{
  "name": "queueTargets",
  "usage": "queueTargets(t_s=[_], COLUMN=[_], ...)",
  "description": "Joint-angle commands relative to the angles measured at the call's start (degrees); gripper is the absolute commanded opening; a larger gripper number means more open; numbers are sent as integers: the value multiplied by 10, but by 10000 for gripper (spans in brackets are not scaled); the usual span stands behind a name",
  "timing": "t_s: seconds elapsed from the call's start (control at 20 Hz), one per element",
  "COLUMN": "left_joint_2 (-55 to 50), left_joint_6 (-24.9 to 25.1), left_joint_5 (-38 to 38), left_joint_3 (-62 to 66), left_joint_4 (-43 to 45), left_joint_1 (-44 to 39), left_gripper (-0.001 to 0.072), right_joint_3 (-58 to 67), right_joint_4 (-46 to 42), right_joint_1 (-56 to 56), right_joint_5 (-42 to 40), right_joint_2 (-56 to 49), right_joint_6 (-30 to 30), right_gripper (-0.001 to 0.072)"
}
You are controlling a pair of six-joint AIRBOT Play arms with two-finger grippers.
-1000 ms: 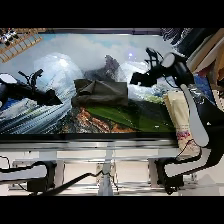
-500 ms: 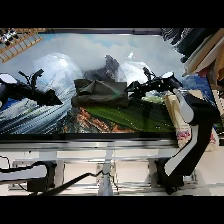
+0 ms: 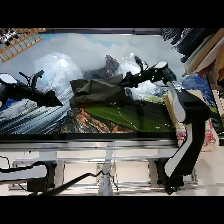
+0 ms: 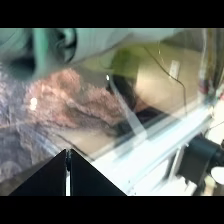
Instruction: Fold the clothes and pants, and hang the long-sleeved shirts on hangers.
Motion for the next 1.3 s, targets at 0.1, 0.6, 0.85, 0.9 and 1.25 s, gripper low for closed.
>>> queueTargets(t_s=[0.1, 0.6, 0.85, 0.9, 1.25], left_joint_2=[0, 0, 0, 0, 0], left_joint_6=[-14, -14, -1, -1, -2], left_joint_5=[-63, -77, -73, -73, -83], left_joint_3=[0, 0, 0, 0, 0], left_joint_4=[1, 1, 1, 1, 1], left_joint_1=[0, 0, 0, 0, 0], left_gripper=[6, 6, 6, 6, 7], right_joint_3=[8, 8, -111, -163, -418], right_joint_4=[-115, -265, -406, -435, -640], right_joint_1=[-68, -423, -582, -604, -661], right_joint_5=[22, 132, 245, 246, 173], right_joint_2=[181, 442, 519, 532, 556], right_joint_6=[181, 283, 283, 283, 272], right_gripper=[19, 19, 19, 19, 251])
